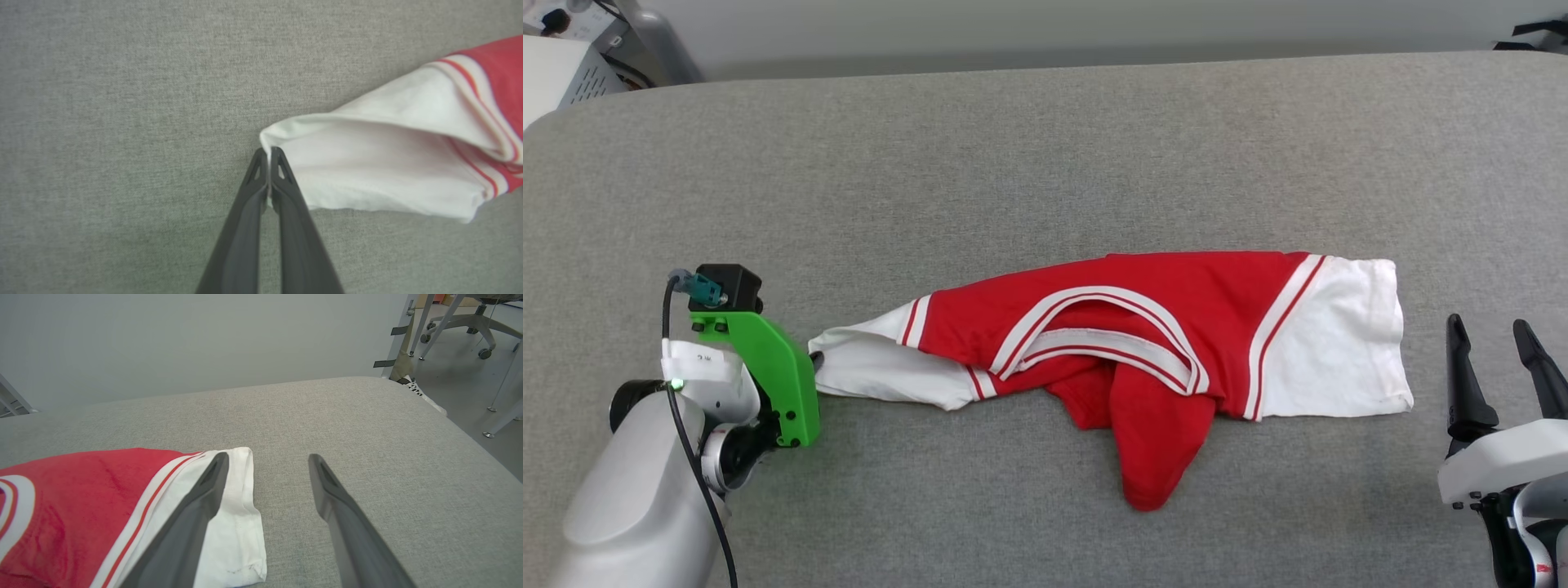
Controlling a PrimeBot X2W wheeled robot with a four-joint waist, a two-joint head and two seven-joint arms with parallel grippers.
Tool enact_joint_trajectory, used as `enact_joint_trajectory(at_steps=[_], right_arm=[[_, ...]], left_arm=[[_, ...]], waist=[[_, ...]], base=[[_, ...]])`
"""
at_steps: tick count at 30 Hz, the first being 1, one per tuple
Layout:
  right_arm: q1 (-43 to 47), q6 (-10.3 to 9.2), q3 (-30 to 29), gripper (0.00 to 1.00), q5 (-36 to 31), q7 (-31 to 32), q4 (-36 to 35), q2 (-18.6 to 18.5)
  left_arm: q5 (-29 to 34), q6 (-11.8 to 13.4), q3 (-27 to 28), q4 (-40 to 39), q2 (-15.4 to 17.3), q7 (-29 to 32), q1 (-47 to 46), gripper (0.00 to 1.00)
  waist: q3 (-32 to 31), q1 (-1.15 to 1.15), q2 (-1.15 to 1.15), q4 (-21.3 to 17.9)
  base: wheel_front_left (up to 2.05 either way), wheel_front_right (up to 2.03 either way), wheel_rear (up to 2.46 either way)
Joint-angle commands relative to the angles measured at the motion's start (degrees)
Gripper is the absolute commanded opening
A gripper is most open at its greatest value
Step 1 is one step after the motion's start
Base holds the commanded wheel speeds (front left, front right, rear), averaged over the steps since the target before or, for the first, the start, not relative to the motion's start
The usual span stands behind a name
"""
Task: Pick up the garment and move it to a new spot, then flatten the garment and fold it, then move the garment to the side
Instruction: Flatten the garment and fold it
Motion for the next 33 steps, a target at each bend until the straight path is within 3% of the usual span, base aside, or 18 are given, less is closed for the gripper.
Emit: enact_joint_trajectory(at_steps=[1, 2, 7, 12, 20, 22, 26, 33], right_arm=[[0.78, -0.04, 0.13, 1.0, -0.26, 0.31, -0.23, 0.06], [0.84, -0.04, 0.16, 1.0, -0.23, 0.49, -0.22, 0.07], [1.72, -0.04, 0.05, 1.0, -0.16, 1.53, 0.01, -0.36], [3.16, -0.04, -0.4, 1.0, 0.0, 4.32, -1.0, -1.33], [4.93, -0.04, 0.08, 1.0, 1.78, 17.24, -3.46, -4.5], [4.97, -0.04, -0.3, 1.0, 1.92, 21.89, -3.71, -5.66], [4.06, -0.04, -2.05, 1.0, 2.56, 32.15, -3.85, -6.7], [1.49, -0.04, -4.72, 1.0, 3.58, 46.5, -2.65, -7.44]], left_arm=[[-0.74, 0.03, -0.09, -0.49, 0.14, -0.66, 1.02, 0.02], [-0.76, 0.14, -0.02, -0.69, -0.19, -1.48, 1.29, 1.0], [0.24, 0.62, 0.29, -1.88, -1.41, -7.24, 2.43, 1.0], [2.71, 0.43, 1.91, -6.35, -2.26, -21.14, 4.85, 1.0], [8.01, 1.99, 2.75, -14.7, -4.39, -41.1, 11.59, 1.0], [8.86, 3.58, 4.03, -16.52, -5.73, -43.48, 13.1, 1.0], [11.06, 4.33, 5.41, -19.68, -8.14, -44.61, 16.28, 1.0], [15.95, 1.83, 7.83, -22.98, -11.11, -44.69, 18.43, 1.0]], waist=[[-0.46, 0.0, 0.0, 0.77], [-0.56, 0.0, 0.0, 0.97], [-2.02, 0.0, 0.0, 1.77], [-4.33, 0.0, 0.0, 2.87], [-5.09, 0.0, 0.0, 5.61], [-5.06, 0.0, 0.0, 6.4], [-4.65, 0.0, 0.0, 7.85], [-3.18, 0.0, 0.0, 10.56]], base=[[0.0, 0.0, 0.0], [0.0, 0.0, 0.0], [0.0, 0.0, 0.0], [0.0, 0.0, 0.0], [0.0, 0.0, 0.0], [0.0, 0.0, 0.0], [0.0, 0.0, 0.0], [0.0, 0.0, 0.0]])
